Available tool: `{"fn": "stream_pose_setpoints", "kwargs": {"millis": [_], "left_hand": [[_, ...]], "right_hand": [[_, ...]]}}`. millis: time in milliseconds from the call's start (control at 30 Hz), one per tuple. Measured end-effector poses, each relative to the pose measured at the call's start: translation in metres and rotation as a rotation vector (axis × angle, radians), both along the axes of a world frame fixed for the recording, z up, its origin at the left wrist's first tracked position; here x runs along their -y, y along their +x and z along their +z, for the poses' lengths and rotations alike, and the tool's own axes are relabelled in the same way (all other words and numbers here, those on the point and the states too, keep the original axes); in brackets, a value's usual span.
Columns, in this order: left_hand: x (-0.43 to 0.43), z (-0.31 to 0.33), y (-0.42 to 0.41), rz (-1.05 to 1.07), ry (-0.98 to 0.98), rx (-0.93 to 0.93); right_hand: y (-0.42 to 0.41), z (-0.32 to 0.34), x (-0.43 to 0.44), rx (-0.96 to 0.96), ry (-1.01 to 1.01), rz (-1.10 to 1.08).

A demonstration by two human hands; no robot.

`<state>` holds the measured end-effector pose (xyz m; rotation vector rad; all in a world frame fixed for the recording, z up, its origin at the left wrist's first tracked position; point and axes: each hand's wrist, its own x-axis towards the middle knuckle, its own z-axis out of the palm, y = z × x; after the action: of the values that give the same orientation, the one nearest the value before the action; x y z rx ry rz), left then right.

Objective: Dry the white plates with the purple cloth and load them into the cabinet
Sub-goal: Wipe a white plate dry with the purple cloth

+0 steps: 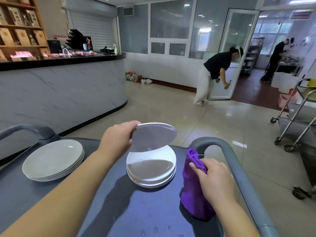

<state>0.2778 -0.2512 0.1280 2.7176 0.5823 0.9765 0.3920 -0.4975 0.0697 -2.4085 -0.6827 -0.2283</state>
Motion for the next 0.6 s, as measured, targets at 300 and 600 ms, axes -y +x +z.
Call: {"fn": "stream_pose_setpoints", "kwargs": {"millis": [300,600], "left_hand": [[-0.002,0.005,0.005,0.05,0.12,-0.067],[-0.027,0.002,-0.007,0.22,-0.401,-0.007]], "right_hand": [[-0.002,-0.009,-0.005,-0.11,0.243,0.069],[-0.006,-0.004,-0.02,-0.287,0.356,-0.025]]}}
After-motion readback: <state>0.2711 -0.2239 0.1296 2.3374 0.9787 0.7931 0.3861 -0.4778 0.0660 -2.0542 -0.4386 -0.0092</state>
